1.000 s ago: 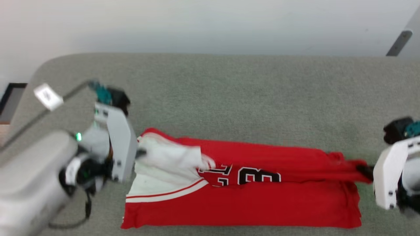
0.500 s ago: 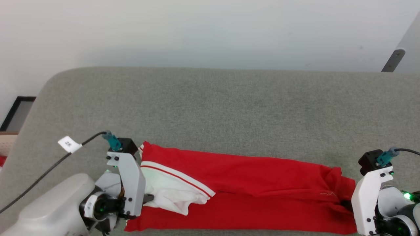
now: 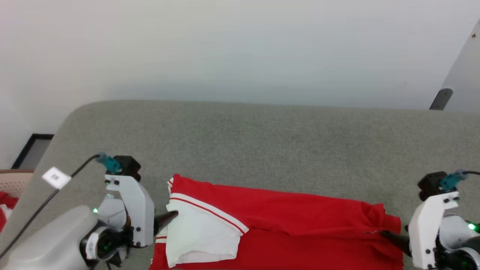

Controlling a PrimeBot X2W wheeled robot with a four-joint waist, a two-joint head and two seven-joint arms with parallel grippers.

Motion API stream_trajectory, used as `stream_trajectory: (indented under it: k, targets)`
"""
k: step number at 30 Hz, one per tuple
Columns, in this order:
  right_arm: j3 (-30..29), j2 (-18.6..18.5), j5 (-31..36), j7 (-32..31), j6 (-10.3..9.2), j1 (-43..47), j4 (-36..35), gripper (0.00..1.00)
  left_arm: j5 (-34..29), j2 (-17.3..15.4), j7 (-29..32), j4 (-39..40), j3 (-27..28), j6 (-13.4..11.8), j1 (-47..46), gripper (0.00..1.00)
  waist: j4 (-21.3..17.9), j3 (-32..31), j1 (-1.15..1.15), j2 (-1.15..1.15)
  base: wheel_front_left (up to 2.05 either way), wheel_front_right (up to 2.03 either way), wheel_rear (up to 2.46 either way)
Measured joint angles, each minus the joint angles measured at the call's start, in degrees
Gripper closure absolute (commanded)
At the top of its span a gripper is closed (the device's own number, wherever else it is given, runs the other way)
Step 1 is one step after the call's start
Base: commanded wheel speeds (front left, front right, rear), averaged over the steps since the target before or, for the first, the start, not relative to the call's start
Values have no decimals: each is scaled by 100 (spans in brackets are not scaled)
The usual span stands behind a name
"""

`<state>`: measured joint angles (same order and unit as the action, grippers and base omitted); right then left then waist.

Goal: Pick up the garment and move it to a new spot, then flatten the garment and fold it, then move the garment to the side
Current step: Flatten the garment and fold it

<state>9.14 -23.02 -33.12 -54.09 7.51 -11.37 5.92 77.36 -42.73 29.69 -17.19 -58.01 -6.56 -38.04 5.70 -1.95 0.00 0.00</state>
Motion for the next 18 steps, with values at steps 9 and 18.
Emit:
stream_trajectory:
  k: [9,18]
  targets:
    - [-915,310,203,-282,0,207,49,0,-376,-304,-2444,788,672,-59,857,0,184,-216,0,0,0,0,0]
    - [-1586,402,694,-724,0,260,378,0,-791,-495,-4352,1382,1298,-506,1887,0,513,-270,0,0,0,0,0]
